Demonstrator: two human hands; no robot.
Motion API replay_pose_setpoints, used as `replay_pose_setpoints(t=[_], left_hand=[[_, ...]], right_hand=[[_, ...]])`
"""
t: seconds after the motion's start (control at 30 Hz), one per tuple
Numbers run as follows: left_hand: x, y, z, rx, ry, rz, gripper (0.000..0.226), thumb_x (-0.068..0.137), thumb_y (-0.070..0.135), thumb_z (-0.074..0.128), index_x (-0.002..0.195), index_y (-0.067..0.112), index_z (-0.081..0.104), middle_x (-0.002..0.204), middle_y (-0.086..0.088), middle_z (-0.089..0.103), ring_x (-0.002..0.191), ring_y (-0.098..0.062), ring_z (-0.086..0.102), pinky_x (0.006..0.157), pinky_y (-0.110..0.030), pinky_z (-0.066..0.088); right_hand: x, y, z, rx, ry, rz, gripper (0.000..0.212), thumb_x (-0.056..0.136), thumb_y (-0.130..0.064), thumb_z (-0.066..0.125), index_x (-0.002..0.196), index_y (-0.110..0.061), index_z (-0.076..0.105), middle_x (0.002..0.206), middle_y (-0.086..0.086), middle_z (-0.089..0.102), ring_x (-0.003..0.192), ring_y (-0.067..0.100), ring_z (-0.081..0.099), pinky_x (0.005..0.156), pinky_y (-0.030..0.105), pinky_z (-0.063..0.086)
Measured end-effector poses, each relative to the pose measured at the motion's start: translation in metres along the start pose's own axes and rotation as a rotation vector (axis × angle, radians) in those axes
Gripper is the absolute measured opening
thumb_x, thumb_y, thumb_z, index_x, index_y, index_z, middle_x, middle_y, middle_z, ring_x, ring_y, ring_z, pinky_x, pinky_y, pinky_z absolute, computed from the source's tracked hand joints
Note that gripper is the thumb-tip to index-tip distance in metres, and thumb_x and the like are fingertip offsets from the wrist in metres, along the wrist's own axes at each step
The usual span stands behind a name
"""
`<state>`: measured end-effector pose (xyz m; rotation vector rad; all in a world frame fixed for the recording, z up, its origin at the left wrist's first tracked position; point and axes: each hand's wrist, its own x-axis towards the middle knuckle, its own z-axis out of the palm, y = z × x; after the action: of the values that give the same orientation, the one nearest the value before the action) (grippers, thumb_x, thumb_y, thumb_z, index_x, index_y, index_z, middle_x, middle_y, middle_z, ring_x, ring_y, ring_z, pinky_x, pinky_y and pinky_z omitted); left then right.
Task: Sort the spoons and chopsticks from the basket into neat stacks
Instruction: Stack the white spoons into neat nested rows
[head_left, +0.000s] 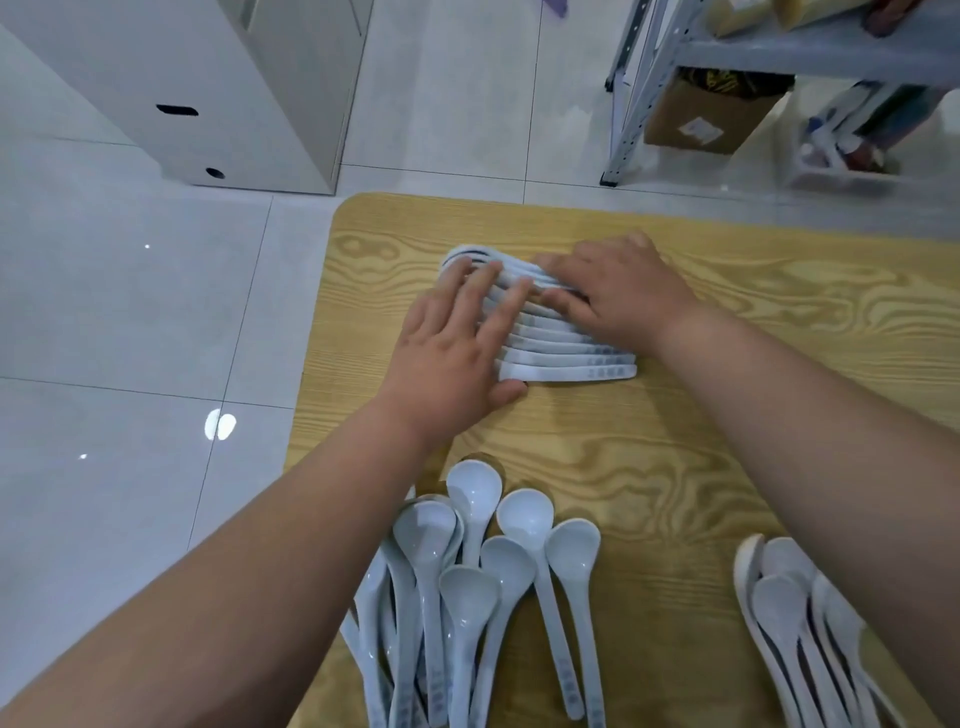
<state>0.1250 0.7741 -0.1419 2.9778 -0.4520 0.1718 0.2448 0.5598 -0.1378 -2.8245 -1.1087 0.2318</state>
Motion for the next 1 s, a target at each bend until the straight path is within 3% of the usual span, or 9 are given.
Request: replay_pose_setpoints(t=[0.13, 0.23, 0.33, 0.4, 0.57, 0.73, 1.0], left_hand=[[0.005, -0.005, -0.004, -0.167, -0.053, -0.146, 0.124, 0.064, 0.063, 0.080, 0.159, 0.013, 0.016, 0.164, -0.018, 0.015, 0.152, -0.039, 0.008, 0.122, -0.055, 0.016], [0.005, -0.006, -0.001, -0.369, -0.061, -0.225, 0.123, 0.062, 0.050, 0.089, 0.155, 0.003, 0.023, 0.160, -0.020, 0.023, 0.148, -0.035, 0.021, 0.122, -0.049, 0.023], [0.005, -0.006, 0.001, -0.400, -0.010, -0.247, 0.117, 0.062, 0.046, 0.090, 0.152, 0.002, 0.030, 0.155, -0.018, 0.031, 0.142, -0.034, 0.030, 0.120, -0.045, 0.026], [0.004, -0.008, 0.001, -0.425, -0.016, -0.227, 0.115, 0.064, 0.046, 0.089, 0.153, 0.004, 0.030, 0.155, -0.016, 0.031, 0.142, -0.032, 0.029, 0.120, -0.042, 0.024], [-0.002, -0.046, -0.001, -0.565, -0.126, -0.007, 0.093, 0.085, 0.038, 0.072, 0.158, 0.010, 0.021, 0.161, -0.008, 0.022, 0.149, -0.022, 0.023, 0.121, -0.043, 0.028], [-0.005, -0.059, 0.010, -0.493, -0.037, 0.075, 0.080, 0.090, 0.038, 0.057, 0.156, 0.004, 0.025, 0.157, -0.016, 0.030, 0.147, -0.027, 0.031, 0.117, -0.044, 0.035], [-0.006, -0.058, 0.014, -0.438, 0.001, 0.097, 0.078, 0.092, 0.037, 0.060, 0.153, 0.001, 0.028, 0.151, -0.021, 0.036, 0.142, -0.031, 0.036, 0.116, -0.042, 0.035]], right_hand=[[-0.014, -0.008, 0.010, 0.044, -0.001, -0.011, 0.060, 0.097, -0.059, 0.024, 0.139, -0.030, 0.056, 0.107, 0.005, 0.054, 0.106, 0.031, 0.051, 0.096, 0.046, 0.033], [-0.026, -0.015, 0.008, 0.100, -0.039, 0.033, 0.071, 0.093, -0.066, 0.022, 0.151, -0.030, 0.043, 0.120, 0.003, 0.051, 0.118, 0.027, 0.044, 0.105, 0.046, 0.027], [-0.049, -0.023, 0.011, 0.143, -0.059, 0.080, 0.096, 0.082, -0.082, 0.031, 0.159, -0.025, 0.024, 0.144, 0.001, 0.041, 0.136, 0.025, 0.033, 0.116, 0.044, 0.020], [-0.062, -0.030, 0.020, 0.167, -0.007, 0.096, 0.101, 0.080, -0.081, 0.041, 0.159, -0.021, 0.022, 0.154, 0.000, 0.033, 0.143, 0.023, 0.026, 0.121, 0.043, 0.017], [-0.066, -0.033, 0.039, 0.221, 0.197, 0.109, 0.088, 0.084, -0.068, 0.054, 0.153, -0.016, 0.038, 0.149, 0.004, 0.044, 0.139, 0.027, 0.035, 0.119, 0.049, 0.026], [-0.065, -0.033, 0.045, 0.201, 0.210, 0.138, 0.092, 0.083, -0.074, 0.051, 0.154, -0.016, 0.038, 0.152, 0.006, 0.042, 0.145, 0.031, 0.031, 0.119, 0.053, 0.027], [-0.061, -0.032, 0.048, 0.182, 0.228, 0.139, 0.091, 0.084, -0.070, 0.052, 0.154, -0.014, 0.037, 0.150, 0.008, 0.045, 0.143, 0.031, 0.036, 0.118, 0.051, 0.029]])
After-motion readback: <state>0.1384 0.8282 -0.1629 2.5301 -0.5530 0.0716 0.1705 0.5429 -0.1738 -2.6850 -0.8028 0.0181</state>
